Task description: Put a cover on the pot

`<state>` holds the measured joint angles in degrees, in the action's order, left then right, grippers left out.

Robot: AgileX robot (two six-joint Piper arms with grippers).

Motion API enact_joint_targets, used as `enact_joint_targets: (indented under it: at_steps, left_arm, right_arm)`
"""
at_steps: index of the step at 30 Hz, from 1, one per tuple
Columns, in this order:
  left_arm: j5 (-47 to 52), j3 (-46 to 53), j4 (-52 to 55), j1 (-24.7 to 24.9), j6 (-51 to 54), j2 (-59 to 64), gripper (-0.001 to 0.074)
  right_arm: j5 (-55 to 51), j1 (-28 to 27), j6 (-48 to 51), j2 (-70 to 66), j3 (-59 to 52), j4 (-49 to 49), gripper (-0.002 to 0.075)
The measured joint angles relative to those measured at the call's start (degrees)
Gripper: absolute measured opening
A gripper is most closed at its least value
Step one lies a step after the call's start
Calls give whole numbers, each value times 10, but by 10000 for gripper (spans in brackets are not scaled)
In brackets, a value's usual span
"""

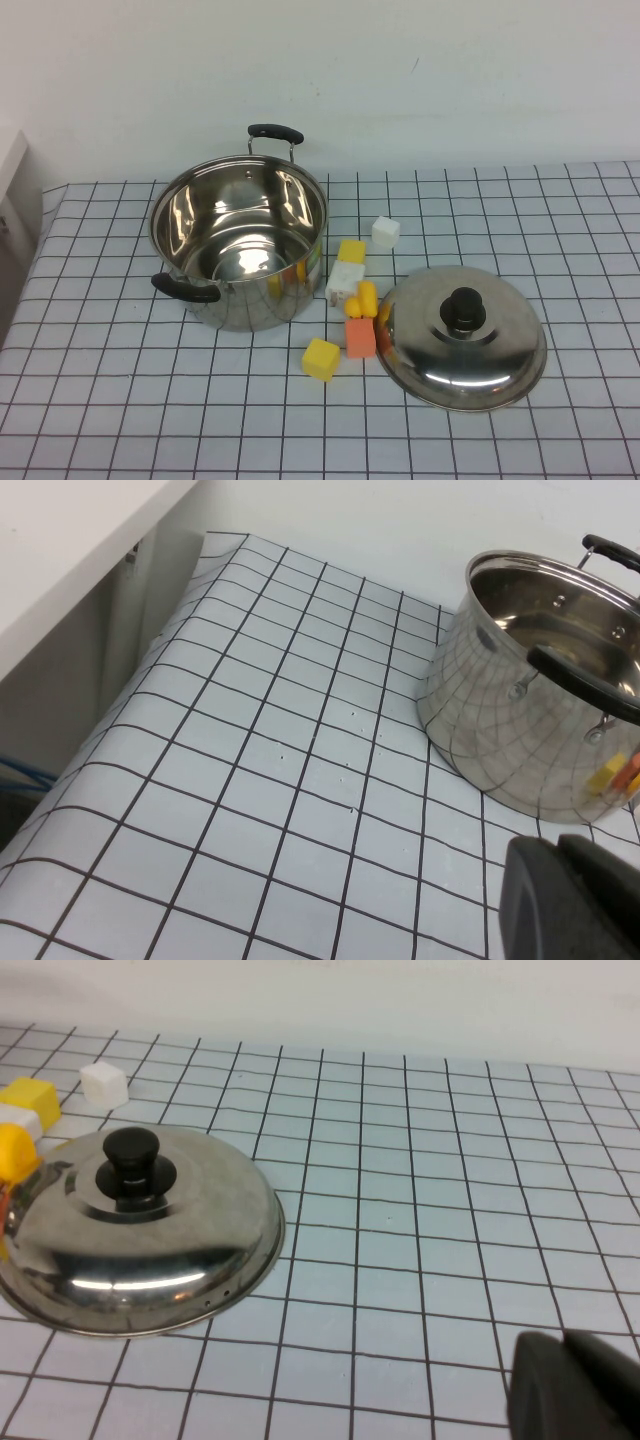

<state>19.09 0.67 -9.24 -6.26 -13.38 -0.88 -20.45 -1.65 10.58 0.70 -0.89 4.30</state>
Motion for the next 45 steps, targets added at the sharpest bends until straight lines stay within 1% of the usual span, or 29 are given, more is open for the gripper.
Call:
enact_joint_targets:
  at_steps: [4,7,10,15,17,19,23,30,31,35,40,43,45]
  left_arm:
    - [0,0,0,0,0,0,-3]
    - [0,0,0,0,0,0,-3]
    - [0,0,0,0,0,0,-3]
    - [0,0,0,0,3,0,-3]
    - [0,0,0,0,2,0,-3]
    - [0,0,0,0,2,0,-3]
    - [0,0,0,0,2,0,-3]
    - [0,0,0,0,2,0,-3]
    - [0,0,0,0,2,0,-3]
    - [0,0,0,0,2,0,-3]
    - [0,0,0,0,2,0,-3]
    - [0,0,0,0,2,0,-3]
    - [0,0,0,0,2,0,-3]
  right_arm:
    - [0,0,0,0,0,2,8]
    - [0,0,-13,0,0,31,8]
    - [5,0,-48,0,-1,114,8]
    - [63,0,-112,0,-7,335,8]
    - [79,0,-116,0,-7,380,8]
    - [84,0,-106,0,-7,393,8]
    - [103,0,-48,0,-7,394,8]
    - [103,0,-16,0,-7,402,8]
    - [94,0,3,0,-4,402,8]
    - [35,0,146,-1,61,402,8]
    - [22,0,283,-65,149,417,8]
    - [21,0,381,-126,163,474,8]
    - [19,0,475,-169,167,547,8]
